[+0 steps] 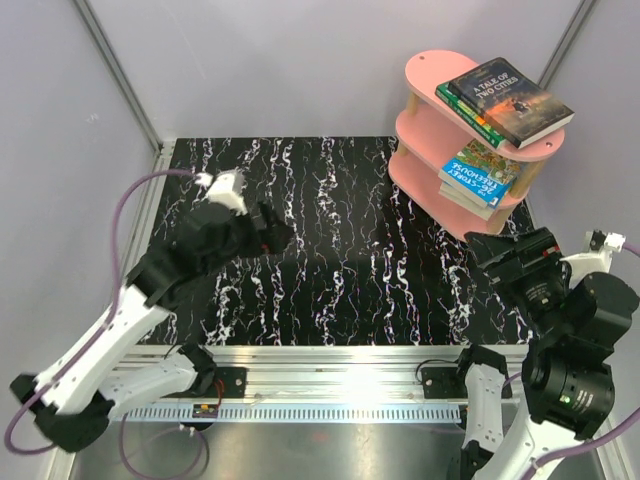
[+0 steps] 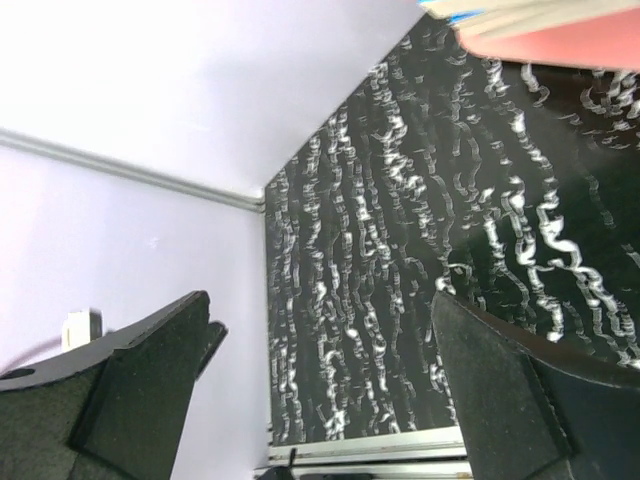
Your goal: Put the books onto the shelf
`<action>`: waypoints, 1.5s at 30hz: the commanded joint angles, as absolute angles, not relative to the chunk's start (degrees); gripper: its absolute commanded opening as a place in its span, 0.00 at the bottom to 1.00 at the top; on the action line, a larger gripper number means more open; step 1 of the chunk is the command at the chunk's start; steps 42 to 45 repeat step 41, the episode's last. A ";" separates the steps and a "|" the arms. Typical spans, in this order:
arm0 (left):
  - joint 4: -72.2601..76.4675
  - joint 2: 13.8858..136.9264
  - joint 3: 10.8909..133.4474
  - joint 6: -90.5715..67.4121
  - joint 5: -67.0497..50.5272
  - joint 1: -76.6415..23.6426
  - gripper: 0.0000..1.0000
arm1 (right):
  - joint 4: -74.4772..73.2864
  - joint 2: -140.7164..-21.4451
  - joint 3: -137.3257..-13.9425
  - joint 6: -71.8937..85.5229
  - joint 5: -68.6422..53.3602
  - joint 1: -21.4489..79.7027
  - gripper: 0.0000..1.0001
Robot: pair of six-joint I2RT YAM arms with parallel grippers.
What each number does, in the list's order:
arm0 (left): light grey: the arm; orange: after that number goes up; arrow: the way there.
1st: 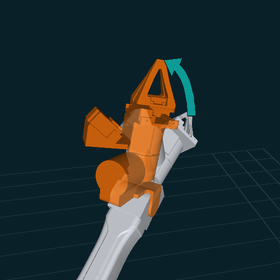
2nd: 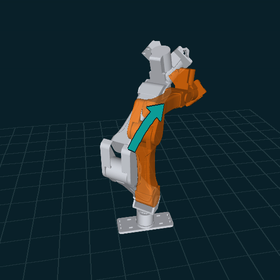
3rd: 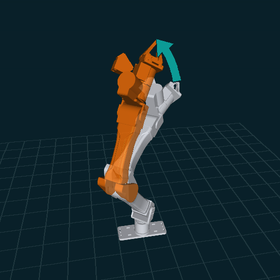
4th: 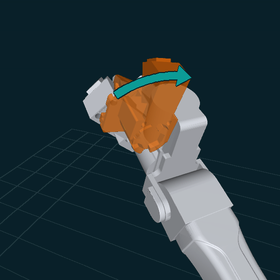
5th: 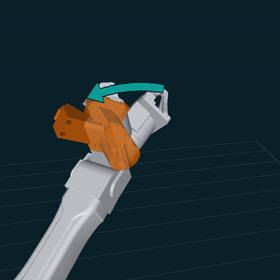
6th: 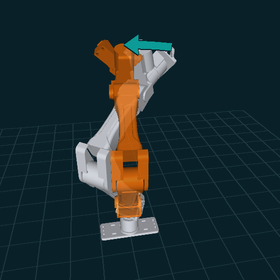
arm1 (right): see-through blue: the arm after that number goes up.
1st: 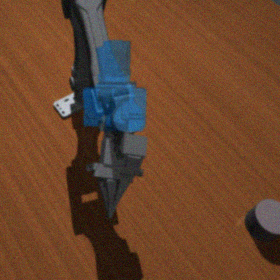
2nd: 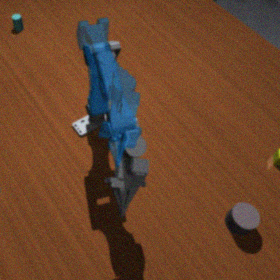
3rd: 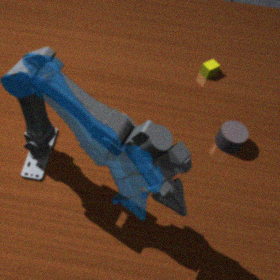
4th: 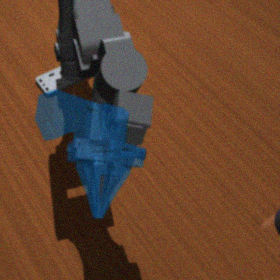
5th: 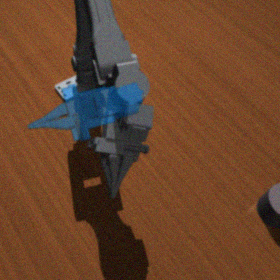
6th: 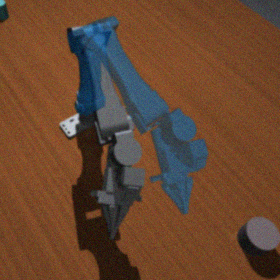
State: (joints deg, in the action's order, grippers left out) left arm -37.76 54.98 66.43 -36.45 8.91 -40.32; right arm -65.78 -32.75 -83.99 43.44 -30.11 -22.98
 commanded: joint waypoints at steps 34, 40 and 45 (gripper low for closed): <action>-38.87 13.53 39.12 -24.00 53.96 -40.25 0.99 | -72.94 -21.97 -91.12 36.75 -18.73 -2.64 1.00; -19.13 17.31 28.60 -10.74 54.40 -40.25 0.99 | -76.72 -23.55 -95.35 35.42 -16.61 -1.50 1.00; -15.68 18.88 26.65 -6.29 54.67 -40.17 0.99 | -77.25 -23.82 -95.97 35.25 -16.18 -1.41 1.00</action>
